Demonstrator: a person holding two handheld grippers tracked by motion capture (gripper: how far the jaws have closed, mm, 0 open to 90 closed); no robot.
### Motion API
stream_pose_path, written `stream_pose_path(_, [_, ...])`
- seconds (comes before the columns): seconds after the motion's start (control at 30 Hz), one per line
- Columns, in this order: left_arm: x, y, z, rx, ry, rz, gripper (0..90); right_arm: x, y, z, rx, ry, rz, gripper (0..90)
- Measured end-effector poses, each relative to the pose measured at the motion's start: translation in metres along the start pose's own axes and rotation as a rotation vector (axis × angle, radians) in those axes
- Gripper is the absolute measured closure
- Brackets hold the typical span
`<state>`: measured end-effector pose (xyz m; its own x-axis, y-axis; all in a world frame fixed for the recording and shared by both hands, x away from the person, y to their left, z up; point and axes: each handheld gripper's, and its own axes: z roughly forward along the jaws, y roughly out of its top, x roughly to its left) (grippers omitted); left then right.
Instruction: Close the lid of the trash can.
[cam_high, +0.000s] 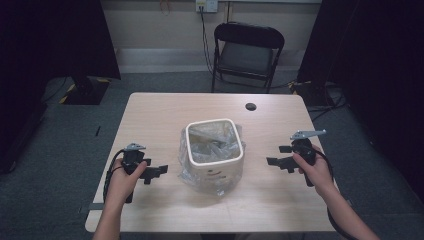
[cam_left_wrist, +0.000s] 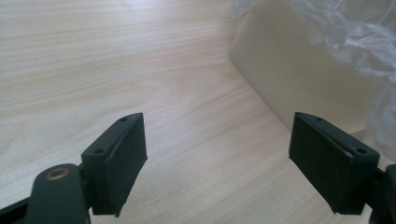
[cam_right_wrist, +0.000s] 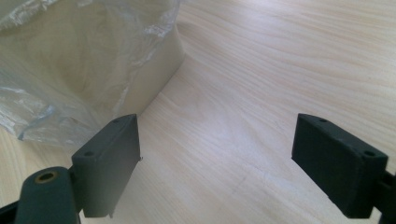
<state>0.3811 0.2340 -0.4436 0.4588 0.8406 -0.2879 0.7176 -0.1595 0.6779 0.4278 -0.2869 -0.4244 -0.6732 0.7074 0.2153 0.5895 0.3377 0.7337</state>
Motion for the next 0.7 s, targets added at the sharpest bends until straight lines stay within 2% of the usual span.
stream_pose_path(0.53, [0.006,-0.013,0.005,0.022,0.0,-0.012,19.0,-0.01,-0.017,-0.004,0.006,-0.009,0.023,14.5])
stream_pose_path(0.7, [0.008,-0.015,0.005,0.029,0.011,-0.008,19.0,-0.011,-0.023,-0.005,0.018,-0.019,0.011,14.5])
